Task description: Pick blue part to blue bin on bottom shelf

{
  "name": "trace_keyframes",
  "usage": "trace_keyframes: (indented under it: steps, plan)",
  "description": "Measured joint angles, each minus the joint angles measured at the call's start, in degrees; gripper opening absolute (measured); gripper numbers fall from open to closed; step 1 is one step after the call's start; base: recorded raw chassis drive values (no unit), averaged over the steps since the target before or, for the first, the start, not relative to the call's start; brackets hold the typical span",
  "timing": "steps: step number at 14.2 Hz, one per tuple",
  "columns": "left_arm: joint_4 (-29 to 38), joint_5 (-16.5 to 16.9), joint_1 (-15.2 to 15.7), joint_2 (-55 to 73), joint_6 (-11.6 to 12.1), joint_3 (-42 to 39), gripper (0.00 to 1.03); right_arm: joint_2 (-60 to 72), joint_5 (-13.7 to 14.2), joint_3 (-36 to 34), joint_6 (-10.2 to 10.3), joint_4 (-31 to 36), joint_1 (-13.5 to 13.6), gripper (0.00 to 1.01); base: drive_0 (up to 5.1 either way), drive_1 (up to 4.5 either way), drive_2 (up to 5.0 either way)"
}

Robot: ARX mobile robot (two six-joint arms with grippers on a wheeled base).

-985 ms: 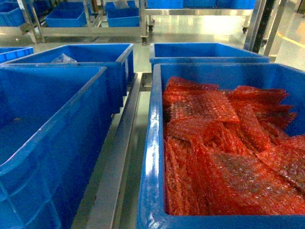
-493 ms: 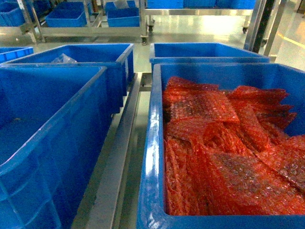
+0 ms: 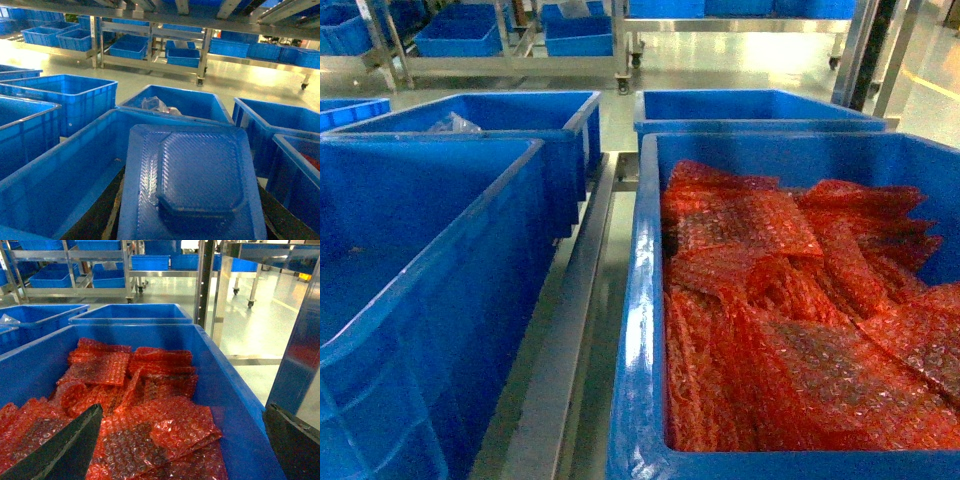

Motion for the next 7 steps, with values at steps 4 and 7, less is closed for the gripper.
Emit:
trace_keyframes:
  steps: [4, 7]
  plan:
    - [-2.0, -1.1, -0.4, 0.1, 0.2, 0.4, 0.43, 0.0, 0.0, 0.0, 0.0, 0.0, 0.0, 0.98, 0.0, 0.0, 0.0]
    - [14.0, 9.1, 6.7, 19.9, 2.3, 2.4, 0.43, 0.0, 0.0, 0.0, 0.0, 0.0, 0.0, 0.98, 0.0, 0.0, 0.0]
